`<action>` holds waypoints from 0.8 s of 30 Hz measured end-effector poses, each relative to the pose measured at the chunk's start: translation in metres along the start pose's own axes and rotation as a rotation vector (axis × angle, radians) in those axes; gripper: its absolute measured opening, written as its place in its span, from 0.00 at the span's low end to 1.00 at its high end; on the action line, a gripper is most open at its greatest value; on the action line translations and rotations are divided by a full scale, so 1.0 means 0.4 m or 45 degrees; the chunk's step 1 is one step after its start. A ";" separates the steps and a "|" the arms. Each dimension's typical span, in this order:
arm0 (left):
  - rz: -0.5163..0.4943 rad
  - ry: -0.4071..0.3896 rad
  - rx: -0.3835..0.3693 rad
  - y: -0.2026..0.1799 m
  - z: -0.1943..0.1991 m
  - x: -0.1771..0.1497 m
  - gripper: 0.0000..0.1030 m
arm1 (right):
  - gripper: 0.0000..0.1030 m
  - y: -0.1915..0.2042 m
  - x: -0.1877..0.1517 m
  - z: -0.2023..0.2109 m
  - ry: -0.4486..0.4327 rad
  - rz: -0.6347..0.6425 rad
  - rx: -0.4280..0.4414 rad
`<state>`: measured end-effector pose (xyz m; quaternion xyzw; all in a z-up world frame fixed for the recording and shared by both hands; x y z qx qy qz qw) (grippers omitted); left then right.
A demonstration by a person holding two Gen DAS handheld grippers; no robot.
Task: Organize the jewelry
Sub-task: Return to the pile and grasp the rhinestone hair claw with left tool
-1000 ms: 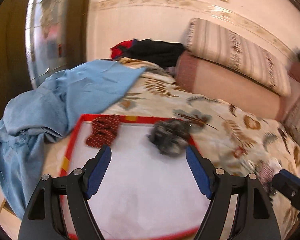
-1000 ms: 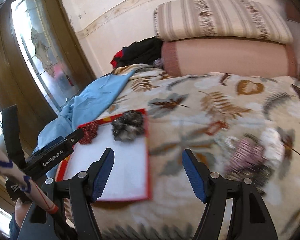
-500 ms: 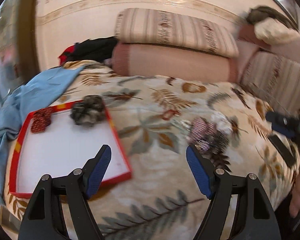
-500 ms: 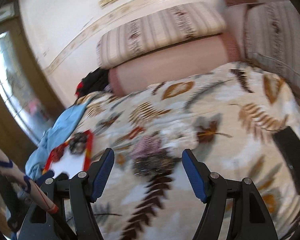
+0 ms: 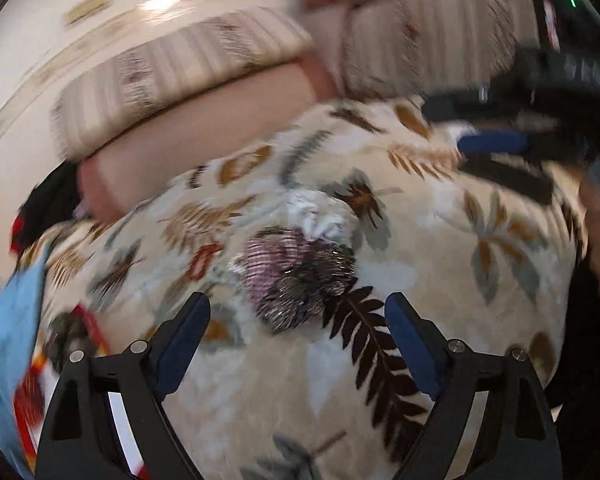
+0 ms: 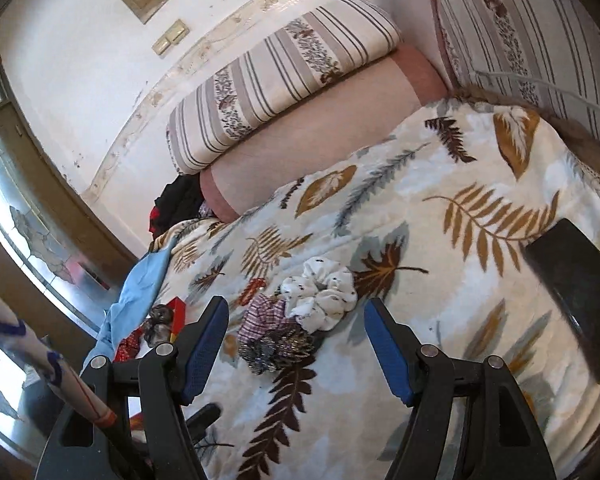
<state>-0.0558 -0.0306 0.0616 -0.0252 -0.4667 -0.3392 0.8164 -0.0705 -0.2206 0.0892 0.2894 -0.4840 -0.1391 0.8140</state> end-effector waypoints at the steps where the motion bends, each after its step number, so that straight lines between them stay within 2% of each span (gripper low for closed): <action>1: -0.032 0.023 -0.005 0.001 -0.024 0.002 0.86 | 0.73 -0.011 0.001 0.000 0.005 -0.023 0.012; 9: -0.196 0.136 -0.147 0.014 -0.148 0.011 0.86 | 0.73 -0.052 0.005 -0.013 0.042 -0.140 0.046; 12: -0.274 0.169 -0.151 0.002 -0.179 0.009 0.86 | 0.73 -0.050 0.006 -0.017 0.051 -0.137 0.052; 17: -0.249 0.192 -0.182 -0.003 -0.225 0.012 0.84 | 0.73 -0.059 0.002 -0.026 0.062 -0.150 0.043; 18: -0.238 0.195 -0.183 -0.003 -0.231 0.011 0.74 | 0.73 -0.061 0.002 -0.027 0.062 -0.154 0.041; 19: -0.221 0.201 -0.192 -0.005 -0.233 0.008 0.59 | 0.73 -0.064 0.001 -0.030 0.065 -0.158 0.039; 20: -0.206 0.200 -0.202 -0.007 -0.233 0.008 0.53 | 0.73 -0.065 0.000 -0.032 0.069 -0.158 0.035; 24: -0.134 0.178 -0.162 -0.010 -0.222 0.001 0.43 | 0.73 -0.071 -0.003 -0.040 0.077 -0.165 0.021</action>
Point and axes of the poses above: each gripper's, at about its wrist camera, not at the fingertips, and z roughly against the way its jaws point, y to its left, x to its top, the point moved 3 cm from there along -z, roughly the way its jaws point, and after that the axes turned 6 degrees about -y, right-handed, at the moved point
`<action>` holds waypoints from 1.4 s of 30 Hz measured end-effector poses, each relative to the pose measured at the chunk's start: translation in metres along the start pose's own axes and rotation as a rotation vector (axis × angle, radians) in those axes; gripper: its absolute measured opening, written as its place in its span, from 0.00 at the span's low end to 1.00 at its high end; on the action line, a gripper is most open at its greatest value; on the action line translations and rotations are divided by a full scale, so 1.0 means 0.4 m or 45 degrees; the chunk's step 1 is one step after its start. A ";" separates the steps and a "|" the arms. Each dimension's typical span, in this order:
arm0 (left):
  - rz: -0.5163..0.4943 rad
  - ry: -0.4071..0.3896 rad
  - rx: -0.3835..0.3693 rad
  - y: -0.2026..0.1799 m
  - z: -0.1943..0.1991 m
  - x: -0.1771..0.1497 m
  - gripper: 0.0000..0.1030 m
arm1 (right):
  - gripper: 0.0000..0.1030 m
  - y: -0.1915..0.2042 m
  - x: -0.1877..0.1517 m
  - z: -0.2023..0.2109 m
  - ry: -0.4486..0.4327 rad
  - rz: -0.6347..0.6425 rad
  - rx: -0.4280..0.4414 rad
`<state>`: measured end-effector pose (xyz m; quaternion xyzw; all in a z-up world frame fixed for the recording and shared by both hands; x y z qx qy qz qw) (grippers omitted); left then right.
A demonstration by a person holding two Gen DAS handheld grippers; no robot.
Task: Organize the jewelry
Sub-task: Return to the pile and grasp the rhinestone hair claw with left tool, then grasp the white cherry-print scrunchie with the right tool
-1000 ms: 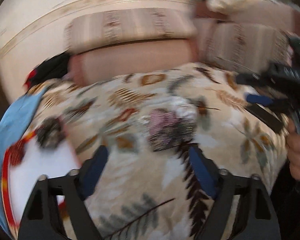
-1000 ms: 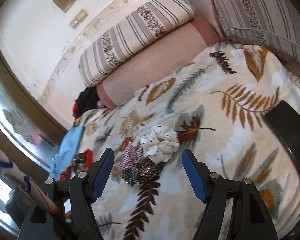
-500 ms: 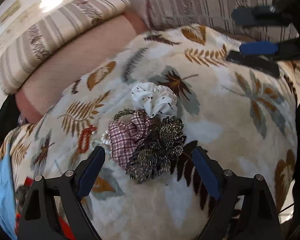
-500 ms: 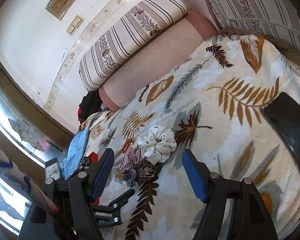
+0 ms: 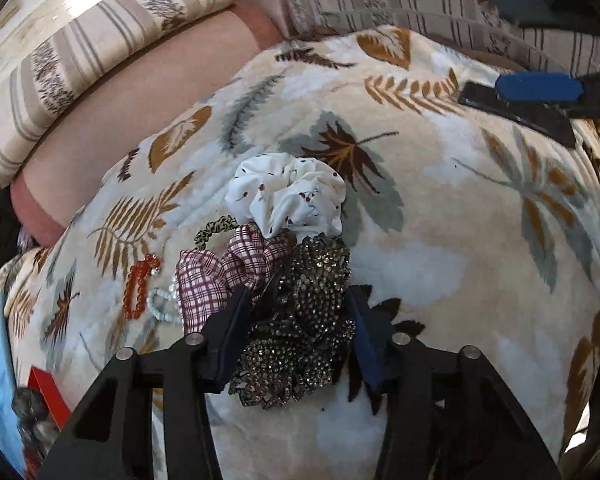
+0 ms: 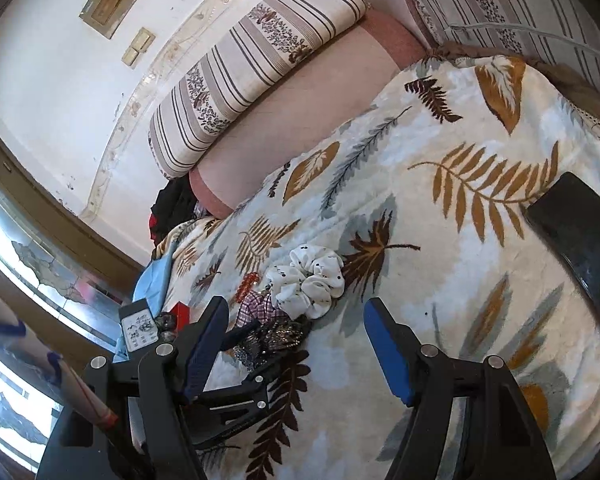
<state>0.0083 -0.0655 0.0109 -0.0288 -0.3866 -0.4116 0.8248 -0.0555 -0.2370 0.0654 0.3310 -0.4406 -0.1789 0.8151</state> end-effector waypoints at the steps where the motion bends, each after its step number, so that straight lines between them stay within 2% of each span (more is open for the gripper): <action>1: 0.037 -0.004 0.004 0.003 0.005 -0.001 0.41 | 0.73 -0.001 -0.001 -0.001 0.001 0.001 -0.004; 8: 0.412 -0.151 -0.023 0.048 0.135 0.000 0.41 | 0.73 -0.005 -0.001 -0.004 -0.006 0.013 -0.039; 12: 0.548 -0.243 0.094 0.082 0.217 -0.018 0.41 | 0.73 -0.008 -0.008 -0.027 0.019 0.024 -0.072; 17: 0.639 -0.244 0.208 0.130 0.223 -0.043 0.41 | 0.74 0.021 -0.018 -0.080 0.071 0.092 -0.085; 21: 0.682 -0.256 0.256 0.158 0.226 -0.059 0.41 | 0.78 0.031 -0.021 -0.129 0.100 0.110 -0.109; 28: 0.761 -0.276 0.307 0.209 0.232 -0.080 0.41 | 0.79 0.036 -0.009 -0.270 0.199 0.088 -0.132; 32: 0.754 -0.272 0.332 0.215 0.222 -0.082 0.41 | 0.79 0.034 -0.012 -0.360 0.276 0.101 -0.180; 35: 0.740 -0.261 0.337 0.214 0.208 -0.081 0.41 | 0.79 0.026 -0.018 -0.404 0.284 0.120 -0.215; 36: 0.735 -0.254 0.330 0.213 0.200 -0.080 0.41 | 0.76 0.024 -0.021 -0.413 0.288 0.128 -0.219; 37: 0.729 -0.250 0.328 0.212 0.194 -0.079 0.42 | 0.58 0.021 -0.026 -0.421 0.298 0.129 -0.218; 39: 0.717 -0.244 0.337 0.211 0.181 -0.081 0.42 | 0.34 0.023 -0.027 -0.425 0.306 0.160 -0.223; 40: 0.717 -0.238 0.335 0.212 0.174 -0.082 0.42 | 0.27 0.025 -0.027 -0.424 0.309 0.167 -0.217; 42: 0.728 -0.231 0.330 0.216 0.163 -0.085 0.42 | 0.22 0.031 -0.022 -0.411 0.292 0.171 -0.202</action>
Point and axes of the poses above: each gripper's, at about its wrist camera, not at the fingertips, and z roughly against the way its jaws point, y to its left, x to its top, the point moved 3 cm from there along -z, roughly the way its jaws point, and after that the axes turned 6 degrees about -y, right-handed, at the moved point
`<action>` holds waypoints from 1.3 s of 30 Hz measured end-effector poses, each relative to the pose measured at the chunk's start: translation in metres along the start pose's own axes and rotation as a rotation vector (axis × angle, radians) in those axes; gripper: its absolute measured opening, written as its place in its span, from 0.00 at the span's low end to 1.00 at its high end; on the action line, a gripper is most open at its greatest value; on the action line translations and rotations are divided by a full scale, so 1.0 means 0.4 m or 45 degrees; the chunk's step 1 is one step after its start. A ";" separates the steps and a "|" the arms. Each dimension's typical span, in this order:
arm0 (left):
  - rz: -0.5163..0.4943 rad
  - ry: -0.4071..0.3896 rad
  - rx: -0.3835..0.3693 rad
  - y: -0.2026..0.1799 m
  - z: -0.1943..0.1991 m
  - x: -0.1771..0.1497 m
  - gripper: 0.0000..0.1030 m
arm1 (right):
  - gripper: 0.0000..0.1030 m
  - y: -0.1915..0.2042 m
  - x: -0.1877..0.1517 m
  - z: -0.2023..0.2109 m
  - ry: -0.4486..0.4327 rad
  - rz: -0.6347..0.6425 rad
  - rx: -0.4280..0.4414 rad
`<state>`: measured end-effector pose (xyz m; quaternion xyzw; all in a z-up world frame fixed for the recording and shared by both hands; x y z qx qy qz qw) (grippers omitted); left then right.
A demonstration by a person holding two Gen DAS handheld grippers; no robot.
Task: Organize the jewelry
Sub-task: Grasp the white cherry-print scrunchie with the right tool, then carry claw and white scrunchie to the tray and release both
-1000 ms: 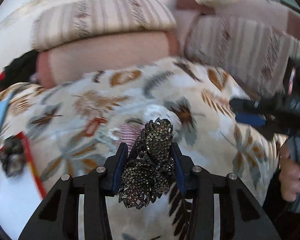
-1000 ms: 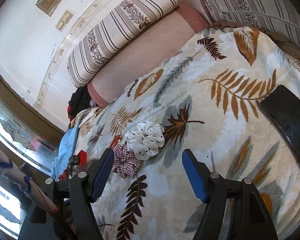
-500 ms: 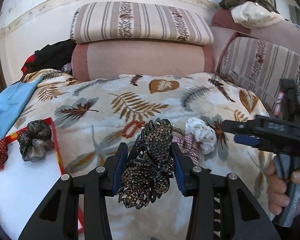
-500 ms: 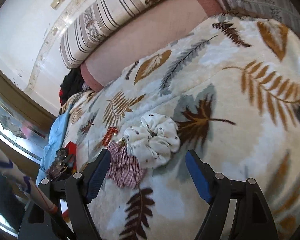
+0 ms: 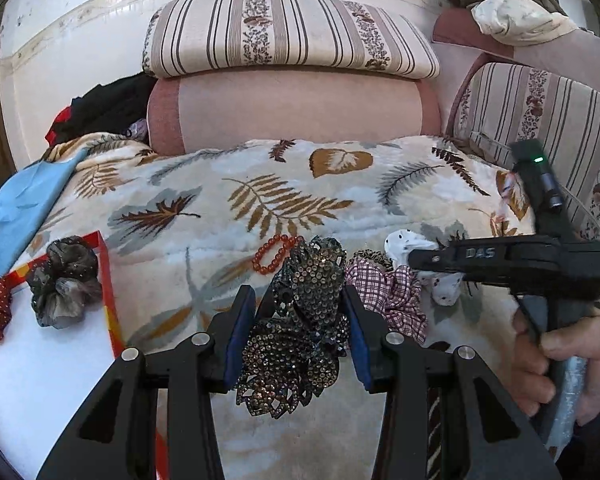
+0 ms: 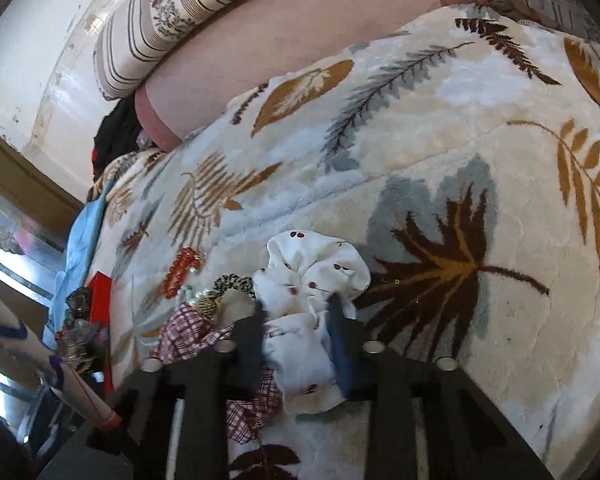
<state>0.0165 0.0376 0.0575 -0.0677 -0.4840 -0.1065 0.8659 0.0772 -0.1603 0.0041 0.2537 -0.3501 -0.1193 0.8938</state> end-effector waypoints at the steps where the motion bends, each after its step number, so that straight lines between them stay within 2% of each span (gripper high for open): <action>1: 0.005 0.001 -0.001 0.002 -0.003 0.000 0.42 | 0.21 0.005 0.003 0.013 -0.023 0.009 -0.002; 6: 0.014 -0.015 0.018 0.014 -0.003 0.002 0.42 | 0.21 0.068 0.017 0.128 -0.243 0.163 -0.004; 9: 0.021 -0.008 0.028 0.020 -0.007 0.001 0.42 | 0.21 0.097 0.005 0.164 -0.302 0.234 -0.005; 39: 0.010 -0.053 0.086 0.032 0.021 0.019 0.42 | 0.21 0.171 -0.048 0.184 -0.315 0.358 0.062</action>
Point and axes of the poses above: each gripper's, at about its wrist camera, not at the fingertips, and z roughly against the way its jaws point, y to its left, x to its top, the point moved 3 cm from there along -z, roughly the way its jaws point, and after that the axes turned 6 degrees about -y, right-handed, at the moved point
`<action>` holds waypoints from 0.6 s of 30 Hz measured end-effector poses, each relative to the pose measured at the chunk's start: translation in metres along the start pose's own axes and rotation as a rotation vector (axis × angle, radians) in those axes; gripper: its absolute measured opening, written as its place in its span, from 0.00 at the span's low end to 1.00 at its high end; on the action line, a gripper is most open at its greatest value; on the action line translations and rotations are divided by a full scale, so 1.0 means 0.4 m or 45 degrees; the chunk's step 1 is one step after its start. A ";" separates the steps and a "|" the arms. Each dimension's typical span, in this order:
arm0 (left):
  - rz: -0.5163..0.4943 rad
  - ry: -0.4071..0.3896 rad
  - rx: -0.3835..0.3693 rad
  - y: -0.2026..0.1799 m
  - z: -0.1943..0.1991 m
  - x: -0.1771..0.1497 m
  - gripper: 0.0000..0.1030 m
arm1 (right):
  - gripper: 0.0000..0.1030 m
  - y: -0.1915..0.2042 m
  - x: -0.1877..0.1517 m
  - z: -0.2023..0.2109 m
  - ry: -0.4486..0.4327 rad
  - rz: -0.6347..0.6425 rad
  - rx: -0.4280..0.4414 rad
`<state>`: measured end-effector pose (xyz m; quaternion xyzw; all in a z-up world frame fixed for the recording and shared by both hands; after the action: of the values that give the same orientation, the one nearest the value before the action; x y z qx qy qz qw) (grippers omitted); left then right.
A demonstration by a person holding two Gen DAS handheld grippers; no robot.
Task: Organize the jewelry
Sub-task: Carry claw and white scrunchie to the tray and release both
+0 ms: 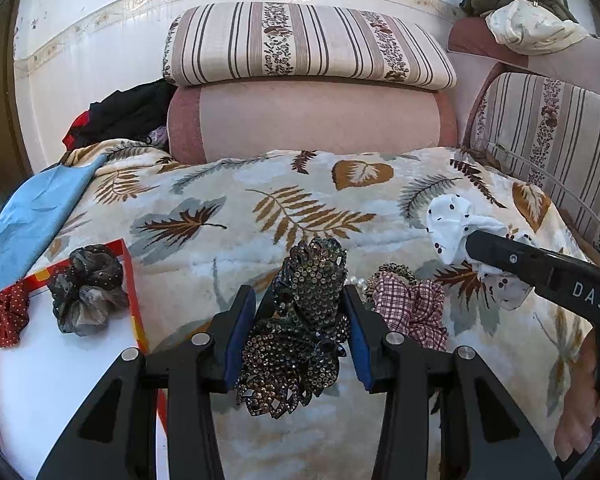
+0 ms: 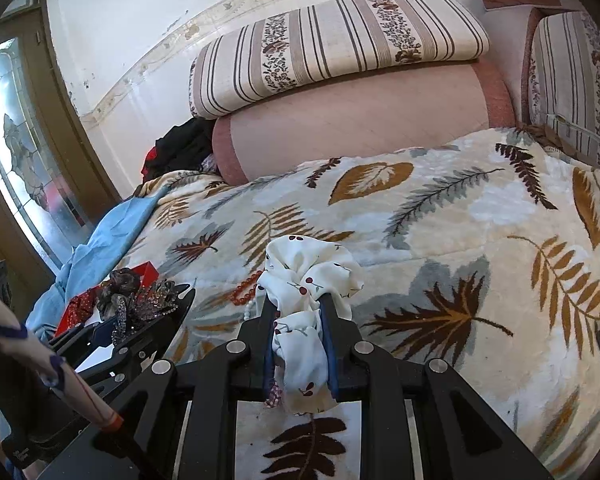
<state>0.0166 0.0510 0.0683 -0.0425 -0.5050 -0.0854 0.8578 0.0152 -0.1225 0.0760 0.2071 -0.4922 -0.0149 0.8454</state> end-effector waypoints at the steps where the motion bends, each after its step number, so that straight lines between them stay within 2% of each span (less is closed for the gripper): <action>1: 0.000 -0.001 -0.003 0.001 0.004 0.001 0.42 | 0.21 0.003 -0.001 0.001 0.000 0.002 0.004; 12: 0.022 -0.035 0.031 0.034 0.054 0.018 0.42 | 0.21 0.051 -0.009 0.032 -0.005 -0.017 0.049; 18: 0.091 -0.066 0.063 0.101 0.089 0.031 0.42 | 0.21 0.118 -0.031 0.052 0.011 -0.020 0.079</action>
<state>-0.0005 0.0949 0.0970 -0.0416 -0.5272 -0.0411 0.8477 -0.0171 -0.0833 0.0919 0.2372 -0.4871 -0.0053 0.8405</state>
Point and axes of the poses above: each gripper's, at about its wrist camera, not at the fingertips, and z roughly against the way its jaws point, y to its left, x to its top, the point moved 3 cm from there along -z, roughly the way its jaws point, and after that the axes turned 6 degrees about -y, right-handed, at the moved point
